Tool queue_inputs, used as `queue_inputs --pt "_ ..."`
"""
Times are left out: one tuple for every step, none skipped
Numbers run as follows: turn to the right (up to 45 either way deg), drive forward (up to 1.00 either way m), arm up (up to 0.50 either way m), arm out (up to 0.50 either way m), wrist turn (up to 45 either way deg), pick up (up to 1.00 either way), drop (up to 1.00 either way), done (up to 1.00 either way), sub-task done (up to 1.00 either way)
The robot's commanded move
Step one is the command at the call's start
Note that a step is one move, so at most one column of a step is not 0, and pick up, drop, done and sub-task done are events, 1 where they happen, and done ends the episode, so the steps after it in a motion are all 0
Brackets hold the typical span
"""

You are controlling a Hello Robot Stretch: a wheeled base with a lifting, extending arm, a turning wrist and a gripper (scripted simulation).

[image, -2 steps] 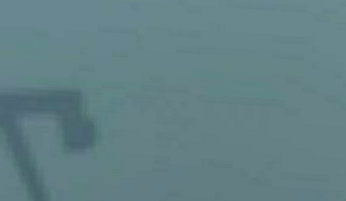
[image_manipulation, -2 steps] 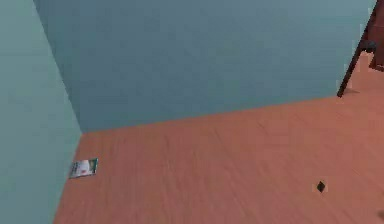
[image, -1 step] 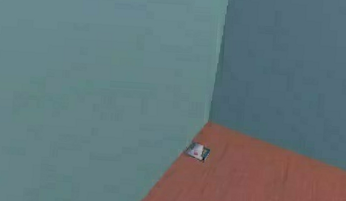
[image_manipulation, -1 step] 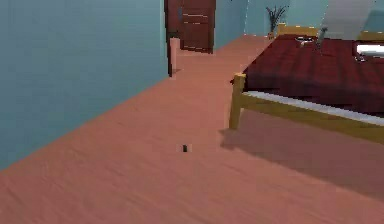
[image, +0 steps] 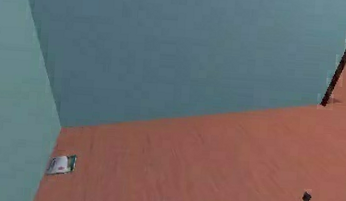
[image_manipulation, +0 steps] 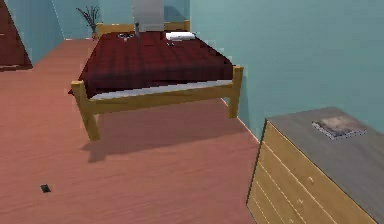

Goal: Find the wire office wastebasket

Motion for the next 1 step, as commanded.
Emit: queue_inputs --pt "24.0 0.00 0.00 0.00 0.0 0.00 0.00 0.00 0.00"
